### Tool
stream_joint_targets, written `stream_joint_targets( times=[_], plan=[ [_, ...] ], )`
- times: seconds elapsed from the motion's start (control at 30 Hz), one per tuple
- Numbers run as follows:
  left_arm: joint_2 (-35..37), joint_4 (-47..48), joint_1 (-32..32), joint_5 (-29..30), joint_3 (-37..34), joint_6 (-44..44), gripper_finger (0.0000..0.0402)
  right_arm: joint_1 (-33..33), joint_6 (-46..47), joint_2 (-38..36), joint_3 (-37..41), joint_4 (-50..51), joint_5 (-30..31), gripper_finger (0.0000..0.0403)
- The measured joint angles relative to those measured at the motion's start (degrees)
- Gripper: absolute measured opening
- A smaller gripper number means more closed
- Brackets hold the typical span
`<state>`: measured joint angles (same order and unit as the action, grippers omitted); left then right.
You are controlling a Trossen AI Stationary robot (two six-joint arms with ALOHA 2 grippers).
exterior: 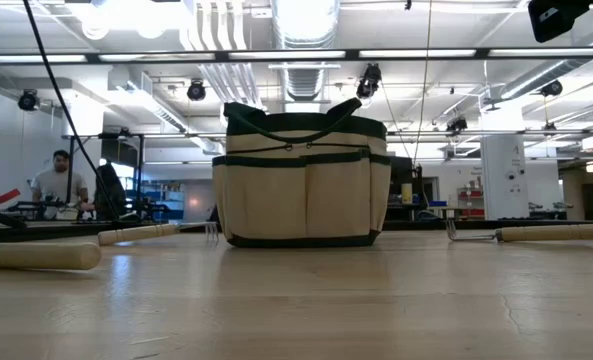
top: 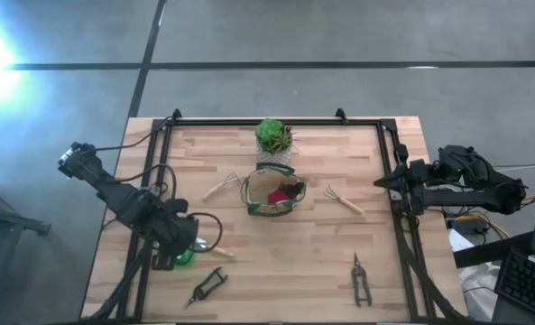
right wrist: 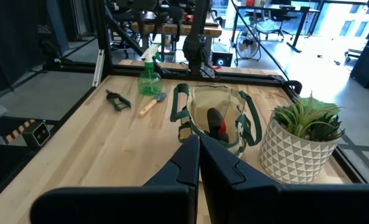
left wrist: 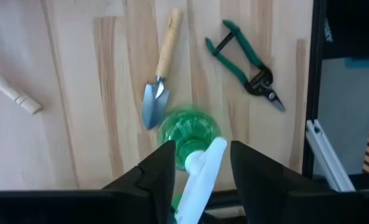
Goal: Pick & Place Garden tools in Gardening bag
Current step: Put the green spray bottle into the gardening bag
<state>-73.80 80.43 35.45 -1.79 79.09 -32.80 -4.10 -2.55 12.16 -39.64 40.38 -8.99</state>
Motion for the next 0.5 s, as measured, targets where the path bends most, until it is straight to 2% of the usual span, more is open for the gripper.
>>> stream_joint_targets(
  times=[0.17, 0.5],
  plan=[
    [0.00, 3.33, 0.95, -1.26, -0.09, -0.04, 0.0133, -0.02, 0.00, 0.00, 0.00, 0.00, 0.00, 0.0008],
    [-0.02, 3.69, 2.05, -2.41, -0.70, -1.40, 0.0099, 0.00, 0.00, 0.00, 0.00, 0.00, 0.00, 0.0008]
  ],
)
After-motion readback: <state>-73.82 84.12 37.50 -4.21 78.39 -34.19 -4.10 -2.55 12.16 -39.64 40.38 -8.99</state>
